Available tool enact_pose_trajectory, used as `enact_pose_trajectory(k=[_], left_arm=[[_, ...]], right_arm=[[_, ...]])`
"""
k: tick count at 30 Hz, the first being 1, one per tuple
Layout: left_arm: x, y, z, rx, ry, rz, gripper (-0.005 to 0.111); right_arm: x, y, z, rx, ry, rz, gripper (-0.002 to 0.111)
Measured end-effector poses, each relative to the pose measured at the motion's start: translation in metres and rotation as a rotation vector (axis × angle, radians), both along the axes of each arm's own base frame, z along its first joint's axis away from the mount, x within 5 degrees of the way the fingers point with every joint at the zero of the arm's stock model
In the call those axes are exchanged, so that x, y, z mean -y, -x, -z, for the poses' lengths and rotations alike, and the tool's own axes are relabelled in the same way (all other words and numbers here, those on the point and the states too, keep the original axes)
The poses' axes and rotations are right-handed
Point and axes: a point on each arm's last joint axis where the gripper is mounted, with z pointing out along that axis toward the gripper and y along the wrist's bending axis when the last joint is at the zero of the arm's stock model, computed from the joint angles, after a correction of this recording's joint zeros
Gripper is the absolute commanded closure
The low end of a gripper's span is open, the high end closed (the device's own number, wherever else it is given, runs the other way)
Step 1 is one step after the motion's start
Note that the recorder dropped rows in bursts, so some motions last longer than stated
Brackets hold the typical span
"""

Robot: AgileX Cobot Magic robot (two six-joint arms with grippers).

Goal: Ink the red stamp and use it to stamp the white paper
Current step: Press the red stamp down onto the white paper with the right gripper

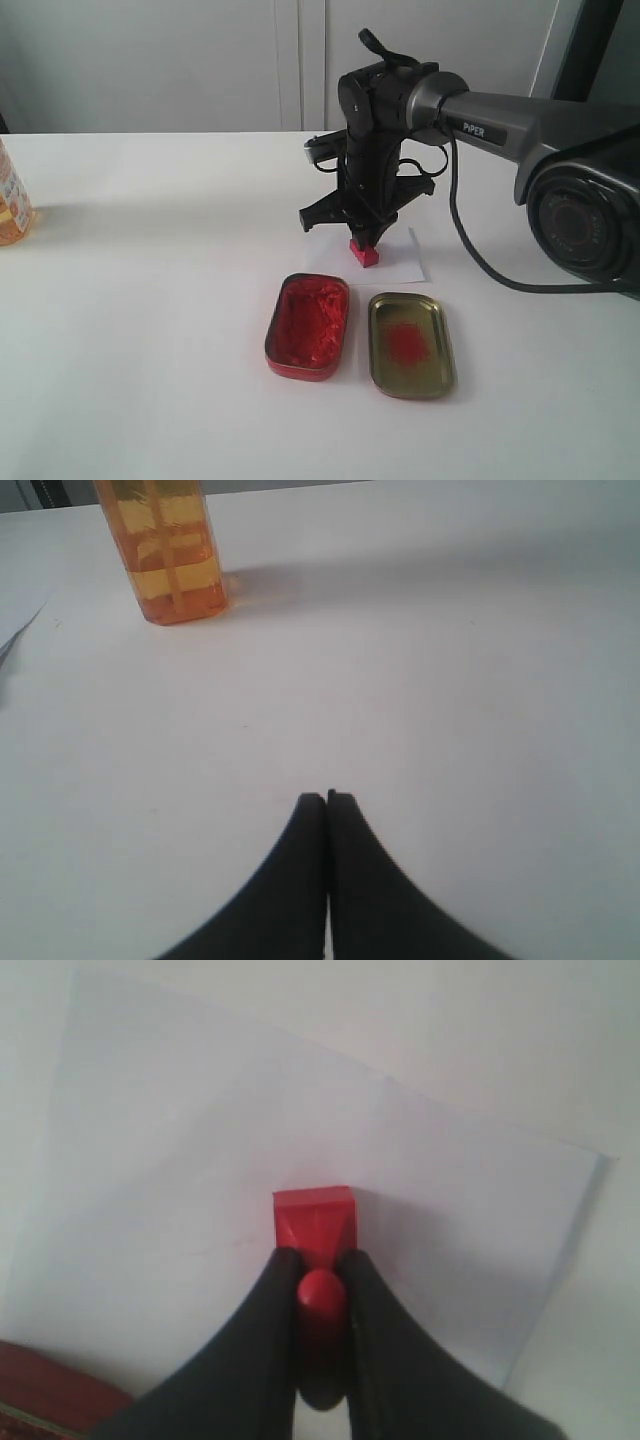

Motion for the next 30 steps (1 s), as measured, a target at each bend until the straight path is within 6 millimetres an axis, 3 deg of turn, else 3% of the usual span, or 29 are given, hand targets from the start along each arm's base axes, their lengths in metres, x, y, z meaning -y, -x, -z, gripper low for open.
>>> enact_pose_trajectory(k=[14, 30], left_arm=[[0.0, 0.0, 0.0, 0.0, 0.0, 0.0, 0.107], [0.0, 0.0, 0.0, 0.0, 0.0, 0.0, 0.107]], right_arm=[[0.0, 0.0, 0.001, -0.004, 0.002, 0.0, 0.108], [0.0, 0.002, -0.021, 0.063, -0.048, 0.0, 0.108]])
